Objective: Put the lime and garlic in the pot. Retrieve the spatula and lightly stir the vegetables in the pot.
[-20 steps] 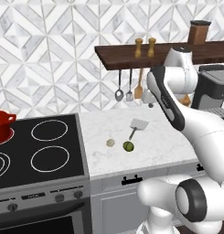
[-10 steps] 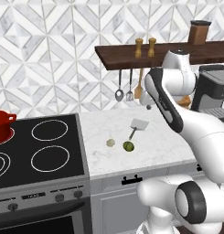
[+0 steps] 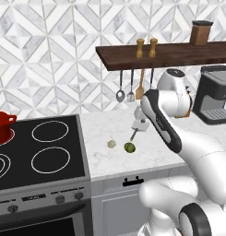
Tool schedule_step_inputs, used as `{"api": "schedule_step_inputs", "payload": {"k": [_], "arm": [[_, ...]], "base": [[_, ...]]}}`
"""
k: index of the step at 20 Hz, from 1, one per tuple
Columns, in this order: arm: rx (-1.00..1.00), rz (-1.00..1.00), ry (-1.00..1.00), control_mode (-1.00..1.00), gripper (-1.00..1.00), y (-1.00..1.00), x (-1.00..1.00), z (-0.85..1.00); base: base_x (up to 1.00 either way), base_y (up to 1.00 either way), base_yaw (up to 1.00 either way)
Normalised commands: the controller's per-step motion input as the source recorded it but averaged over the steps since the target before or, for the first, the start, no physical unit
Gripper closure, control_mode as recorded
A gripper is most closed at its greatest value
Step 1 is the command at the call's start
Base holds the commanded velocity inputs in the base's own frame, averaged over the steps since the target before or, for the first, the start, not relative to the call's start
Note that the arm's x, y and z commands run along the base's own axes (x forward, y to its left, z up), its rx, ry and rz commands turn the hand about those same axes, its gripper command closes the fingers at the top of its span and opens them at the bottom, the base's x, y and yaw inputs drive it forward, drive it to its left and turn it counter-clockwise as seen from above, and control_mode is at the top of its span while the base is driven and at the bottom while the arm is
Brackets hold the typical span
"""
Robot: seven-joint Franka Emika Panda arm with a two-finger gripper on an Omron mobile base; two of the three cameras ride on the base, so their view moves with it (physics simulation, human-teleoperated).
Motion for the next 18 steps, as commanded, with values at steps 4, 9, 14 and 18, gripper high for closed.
{"api": "schedule_step_inputs", "payload": {"k": [4, 9, 14, 18], "arm": [[0.05, 0.0, -0.06, -1.0, -1.0, 0.07, 0.0, -0.67], [0.0, 0.02, 0.02, -1.0, -1.0, 0.04, 0.01, -0.13], [0.0, 0.04, 0.06, -1.0, -1.0, 0.01, 0.2, -0.47], [0.0, 0.09, 0.1, -1.0, -1.0, 0.0, 0.38, -0.57]], "base": [[0.0, 0.0, 0.0], [0.0, 0.0, 0.0], [0.0, 0.0, 0.0], [0.0, 0.0, 0.0]]}}
